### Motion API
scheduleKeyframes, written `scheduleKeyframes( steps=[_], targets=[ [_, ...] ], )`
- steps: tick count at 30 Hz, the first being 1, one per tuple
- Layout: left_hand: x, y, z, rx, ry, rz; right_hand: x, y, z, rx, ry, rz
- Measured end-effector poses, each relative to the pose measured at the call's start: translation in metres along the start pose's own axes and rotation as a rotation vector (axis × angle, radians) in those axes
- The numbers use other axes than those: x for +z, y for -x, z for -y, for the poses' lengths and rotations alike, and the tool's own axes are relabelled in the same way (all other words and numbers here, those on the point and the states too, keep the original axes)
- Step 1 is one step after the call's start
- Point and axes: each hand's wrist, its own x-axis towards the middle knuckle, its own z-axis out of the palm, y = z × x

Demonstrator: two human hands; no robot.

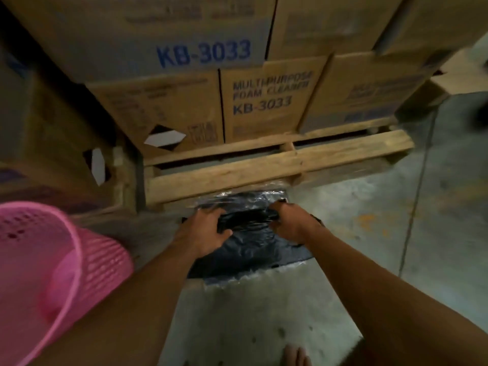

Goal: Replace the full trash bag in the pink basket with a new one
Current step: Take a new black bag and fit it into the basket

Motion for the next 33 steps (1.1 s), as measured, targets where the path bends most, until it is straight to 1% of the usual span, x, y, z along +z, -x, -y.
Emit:
scheduleKeyframes(
  steps=[3,6,9,12,14,16,19,22,24,26,29,31,33],
  targets=[
    [0.053,-0.042,0.028,0.008,-0.030,-0.030,0.054,-0.051,-0.025,-0.036,0.045,-0.027],
    [0.096,-0.071,0.050,0.043,-0.035,-0.064,0.098,-0.088,-0.045,-0.086,0.064,-0.123],
    [0.130,-0.087,0.069,0.064,-0.069,-0.077,0.130,-0.109,-0.060,-0.133,0.096,-0.182],
    [0.154,-0.096,0.082,0.061,-0.085,-0.096,0.148,-0.119,-0.078,-0.126,0.145,-0.240],
    [0.165,-0.099,0.087,0.057,-0.086,-0.147,0.155,-0.124,-0.088,-0.147,0.204,-0.262],
    [0.172,-0.100,0.088,0.062,-0.089,-0.207,0.160,-0.124,-0.096,-0.193,0.235,-0.333],
    [0.177,-0.101,0.086,0.076,-0.154,-0.281,0.168,-0.124,-0.106,-0.260,0.241,-0.445],
    [0.175,-0.098,0.084,0.085,-0.207,-0.299,0.170,-0.114,-0.105,-0.243,0.162,-0.480],
    [0.172,-0.096,0.082,0.102,-0.192,-0.312,0.168,-0.108,-0.101,-0.207,0.079,-0.469],
    [0.168,-0.096,0.081,0.115,-0.161,-0.321,0.163,-0.106,-0.100,-0.208,0.020,-0.454],
    [0.158,-0.096,0.081,0.098,-0.124,-0.292,0.149,-0.107,-0.101,-0.191,-0.078,-0.431],
    [0.152,-0.097,0.081,0.069,-0.026,-0.271,0.138,-0.110,-0.103,-0.168,-0.149,-0.380],
    [0.143,-0.096,0.080,0.037,0.133,-0.249,0.127,-0.112,-0.104,-0.185,-0.213,-0.357]
  ],
)
